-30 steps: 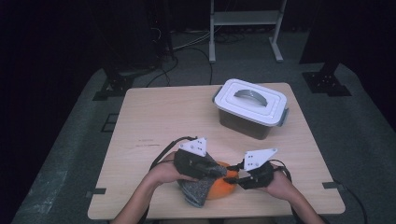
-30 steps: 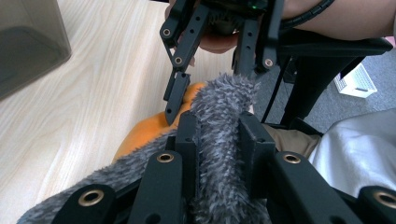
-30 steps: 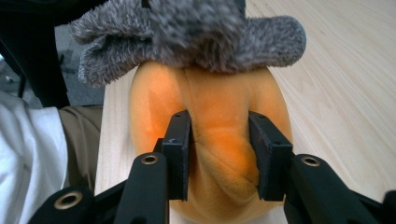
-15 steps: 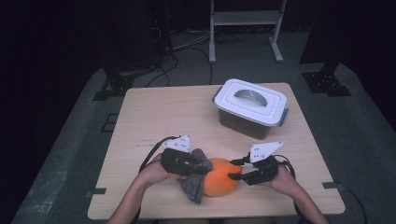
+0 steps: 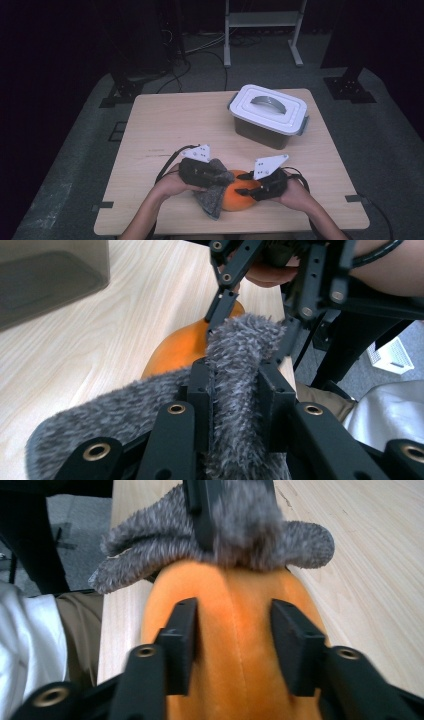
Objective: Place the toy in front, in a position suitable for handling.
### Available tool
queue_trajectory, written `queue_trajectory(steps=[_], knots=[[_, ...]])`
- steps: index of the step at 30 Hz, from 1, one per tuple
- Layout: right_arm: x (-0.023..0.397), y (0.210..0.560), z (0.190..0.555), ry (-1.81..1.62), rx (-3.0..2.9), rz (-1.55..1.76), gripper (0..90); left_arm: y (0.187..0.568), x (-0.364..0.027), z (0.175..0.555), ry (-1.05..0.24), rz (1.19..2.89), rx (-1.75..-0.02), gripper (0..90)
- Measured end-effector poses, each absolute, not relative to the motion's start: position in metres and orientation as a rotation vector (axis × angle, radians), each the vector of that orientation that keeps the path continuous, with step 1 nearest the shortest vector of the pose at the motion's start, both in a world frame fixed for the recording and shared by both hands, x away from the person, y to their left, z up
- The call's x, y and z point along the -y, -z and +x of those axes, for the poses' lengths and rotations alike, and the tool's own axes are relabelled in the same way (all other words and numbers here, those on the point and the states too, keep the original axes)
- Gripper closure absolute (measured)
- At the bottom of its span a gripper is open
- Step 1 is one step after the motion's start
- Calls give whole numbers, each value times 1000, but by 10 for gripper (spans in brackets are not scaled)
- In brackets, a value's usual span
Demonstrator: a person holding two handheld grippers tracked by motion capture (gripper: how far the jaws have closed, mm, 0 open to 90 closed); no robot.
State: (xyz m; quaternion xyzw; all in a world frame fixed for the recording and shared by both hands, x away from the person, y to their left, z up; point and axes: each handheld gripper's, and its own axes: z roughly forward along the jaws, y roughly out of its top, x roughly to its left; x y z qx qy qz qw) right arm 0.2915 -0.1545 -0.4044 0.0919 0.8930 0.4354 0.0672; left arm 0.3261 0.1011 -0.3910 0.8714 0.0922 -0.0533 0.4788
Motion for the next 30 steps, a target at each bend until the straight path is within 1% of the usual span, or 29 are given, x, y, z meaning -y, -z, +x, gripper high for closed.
queue_trajectory(steps=[3,6,12,15,18,20,23,30], knots=[[164,408,292,-1332,-2689,264,613,394,-106,328,132,2119,-240,720],[174,411,292,-1352,-2691,273,626,397,-110,330,134,2111,-263,720],[198,415,298,-1395,-2672,360,627,400,-111,331,127,2119,-271,716],[208,415,303,-1412,-2652,420,608,399,-107,331,137,2100,-264,713],[211,415,305,-1410,-2633,455,569,397,-101,331,139,2098,-262,712],[209,411,304,-1419,-2644,470,507,396,-97,332,133,2110,-261,713],[206,406,300,-1393,-2671,459,446,396,-96,332,133,2115,-266,713],[185,394,284,-1279,-2697,411,325,396,-92,328,152,2107,-252,713]])
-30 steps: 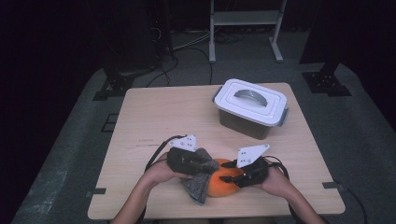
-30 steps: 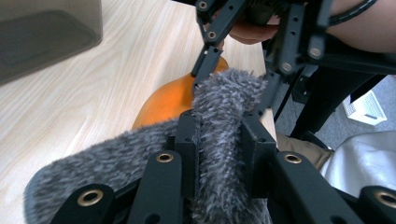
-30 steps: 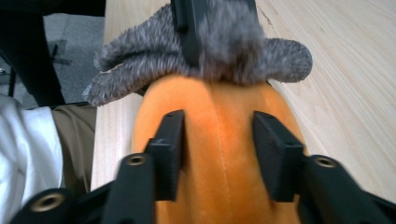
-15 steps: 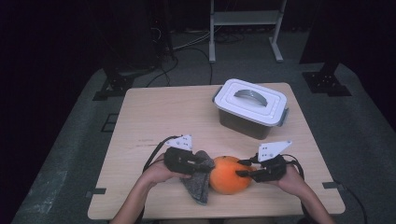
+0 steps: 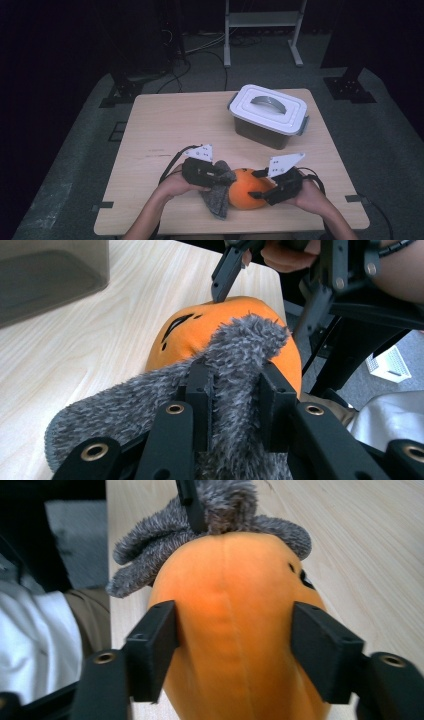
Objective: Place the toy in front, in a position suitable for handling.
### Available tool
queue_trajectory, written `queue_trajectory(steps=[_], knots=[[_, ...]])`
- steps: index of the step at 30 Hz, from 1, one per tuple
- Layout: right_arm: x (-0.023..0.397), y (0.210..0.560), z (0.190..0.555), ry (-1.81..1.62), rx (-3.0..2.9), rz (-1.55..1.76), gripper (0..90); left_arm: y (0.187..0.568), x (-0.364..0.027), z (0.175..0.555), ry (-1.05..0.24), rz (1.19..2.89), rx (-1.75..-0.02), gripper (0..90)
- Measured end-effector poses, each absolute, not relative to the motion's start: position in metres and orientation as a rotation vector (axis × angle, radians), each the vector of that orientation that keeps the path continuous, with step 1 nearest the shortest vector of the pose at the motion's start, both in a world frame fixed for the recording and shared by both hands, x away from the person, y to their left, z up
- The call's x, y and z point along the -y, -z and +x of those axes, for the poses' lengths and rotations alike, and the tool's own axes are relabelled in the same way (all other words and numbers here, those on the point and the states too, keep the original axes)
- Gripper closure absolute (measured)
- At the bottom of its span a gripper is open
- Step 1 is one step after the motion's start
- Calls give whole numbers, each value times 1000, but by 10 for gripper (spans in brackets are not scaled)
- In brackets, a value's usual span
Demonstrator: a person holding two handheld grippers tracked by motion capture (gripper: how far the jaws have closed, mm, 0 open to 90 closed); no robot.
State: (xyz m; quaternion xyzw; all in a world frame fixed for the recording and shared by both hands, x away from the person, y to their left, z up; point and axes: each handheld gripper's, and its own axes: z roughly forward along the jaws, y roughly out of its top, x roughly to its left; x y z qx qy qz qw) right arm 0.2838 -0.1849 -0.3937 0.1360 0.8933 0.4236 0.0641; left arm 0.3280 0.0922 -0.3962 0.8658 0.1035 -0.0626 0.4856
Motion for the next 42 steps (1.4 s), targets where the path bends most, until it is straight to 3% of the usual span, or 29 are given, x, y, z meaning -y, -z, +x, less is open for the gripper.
queue_trajectory(steps=[5,12,17,25,30,42], knots=[[175,401,282,-1251,-2684,454,327,401,-94,328,193,2079,-258,714],[166,406,284,-1240,-2692,412,598,405,-97,329,199,2082,-262,719],[169,401,300,-1394,-2704,437,682,393,-104,332,179,2069,-269,719],[150,396,316,-1631,-2655,413,690,357,-122,333,152,2004,-232,725],[142,412,318,-1571,-2708,392,679,370,-109,330,166,2072,-209,726],[187,425,318,-1569,-2683,425,624,381,-107,336,175,2023,-262,722]])
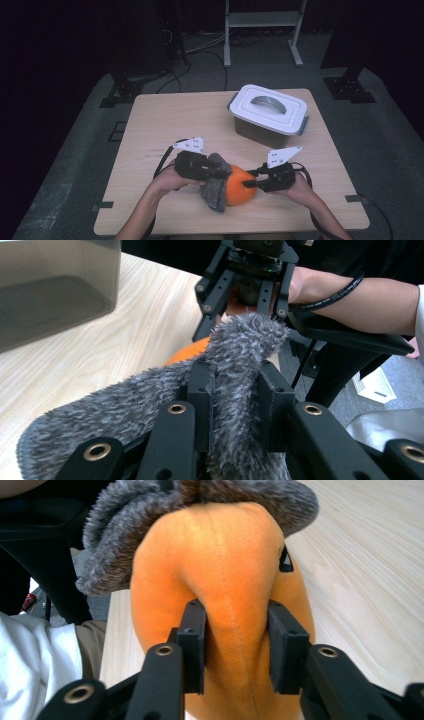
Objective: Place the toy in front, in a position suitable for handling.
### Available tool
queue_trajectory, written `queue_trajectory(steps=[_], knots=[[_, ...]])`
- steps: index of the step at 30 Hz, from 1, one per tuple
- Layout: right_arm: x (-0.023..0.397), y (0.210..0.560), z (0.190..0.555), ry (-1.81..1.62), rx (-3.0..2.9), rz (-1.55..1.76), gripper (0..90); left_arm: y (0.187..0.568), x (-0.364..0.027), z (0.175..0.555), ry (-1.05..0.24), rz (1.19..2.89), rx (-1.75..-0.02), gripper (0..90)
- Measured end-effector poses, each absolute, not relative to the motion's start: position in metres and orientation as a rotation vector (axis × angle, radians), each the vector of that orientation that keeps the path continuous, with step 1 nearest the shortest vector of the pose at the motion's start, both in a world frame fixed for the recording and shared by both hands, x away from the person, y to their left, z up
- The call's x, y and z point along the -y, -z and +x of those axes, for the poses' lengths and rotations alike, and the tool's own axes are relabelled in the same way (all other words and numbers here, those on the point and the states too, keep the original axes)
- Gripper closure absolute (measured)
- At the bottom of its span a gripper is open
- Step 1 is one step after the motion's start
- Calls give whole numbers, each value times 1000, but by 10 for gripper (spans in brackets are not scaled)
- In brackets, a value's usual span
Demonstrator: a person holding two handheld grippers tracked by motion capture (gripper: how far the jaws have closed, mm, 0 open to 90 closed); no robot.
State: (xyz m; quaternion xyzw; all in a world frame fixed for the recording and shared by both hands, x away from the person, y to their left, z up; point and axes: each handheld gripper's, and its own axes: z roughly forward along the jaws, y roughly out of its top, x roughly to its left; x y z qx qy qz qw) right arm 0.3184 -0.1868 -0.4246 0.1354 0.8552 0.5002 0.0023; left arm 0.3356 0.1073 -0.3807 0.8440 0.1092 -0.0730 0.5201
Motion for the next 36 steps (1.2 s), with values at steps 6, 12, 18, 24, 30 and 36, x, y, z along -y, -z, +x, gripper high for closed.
queue_trajectory(steps=[6,12,18,24,30,36], knots=[[192,424,321,-1576,-2687,476,458,377,-96,333,125,2073,-251,718],[192,411,310,-1517,-2666,457,345,378,-90,334,122,2079,-255,720],[174,400,301,-1447,-2635,363,276,378,-79,335,134,2079,-243,719],[177,408,304,-1426,-2662,364,558,380,-85,337,146,2066,-248,719],[182,413,306,-1467,-2659,371,570,389,-98,338,166,2032,-284,718],[190,416,307,-1507,-2646,401,566,400,-113,340,165,2037,-330,714]])
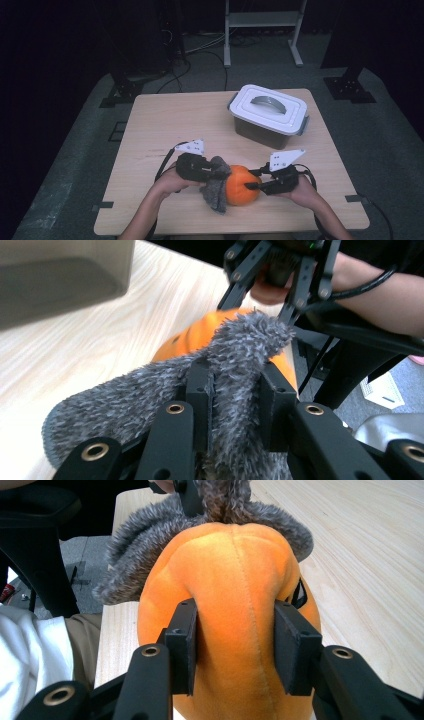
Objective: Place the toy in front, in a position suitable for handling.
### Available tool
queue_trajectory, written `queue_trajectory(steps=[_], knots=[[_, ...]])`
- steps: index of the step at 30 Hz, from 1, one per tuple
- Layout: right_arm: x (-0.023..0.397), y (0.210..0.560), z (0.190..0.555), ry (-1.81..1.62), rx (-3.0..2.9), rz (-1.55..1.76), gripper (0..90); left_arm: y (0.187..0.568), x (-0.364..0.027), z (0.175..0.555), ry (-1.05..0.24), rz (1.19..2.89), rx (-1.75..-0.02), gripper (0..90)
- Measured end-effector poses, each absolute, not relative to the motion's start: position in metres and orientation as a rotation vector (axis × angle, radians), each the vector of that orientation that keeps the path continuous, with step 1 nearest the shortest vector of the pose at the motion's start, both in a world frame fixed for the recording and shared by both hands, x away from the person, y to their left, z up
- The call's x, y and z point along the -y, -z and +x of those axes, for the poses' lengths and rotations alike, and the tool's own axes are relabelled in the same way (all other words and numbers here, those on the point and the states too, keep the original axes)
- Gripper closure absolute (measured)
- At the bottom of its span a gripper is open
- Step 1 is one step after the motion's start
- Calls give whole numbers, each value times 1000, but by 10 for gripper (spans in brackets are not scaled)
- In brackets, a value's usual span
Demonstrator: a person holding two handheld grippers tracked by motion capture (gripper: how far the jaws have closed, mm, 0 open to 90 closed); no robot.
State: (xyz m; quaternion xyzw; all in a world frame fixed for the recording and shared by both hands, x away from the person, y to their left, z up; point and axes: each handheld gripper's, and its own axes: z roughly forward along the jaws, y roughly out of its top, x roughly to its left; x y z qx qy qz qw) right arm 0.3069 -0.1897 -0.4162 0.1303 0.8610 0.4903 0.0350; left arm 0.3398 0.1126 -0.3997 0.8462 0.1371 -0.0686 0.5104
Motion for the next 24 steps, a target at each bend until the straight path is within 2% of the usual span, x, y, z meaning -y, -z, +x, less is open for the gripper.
queue_trajectory(steps=[8,13,20,24], knots=[[196,419,307,-1531,-2637,413,559,408,-119,340,169,2050,-365,713],[199,421,308,-1557,-2627,429,558,399,-114,341,166,2040,-327,714],[194,422,306,-1566,-2624,411,557,372,-82,339,156,2034,-220,714],[192,421,303,-1542,-2621,392,557,371,-68,338,167,2044,-197,713]])
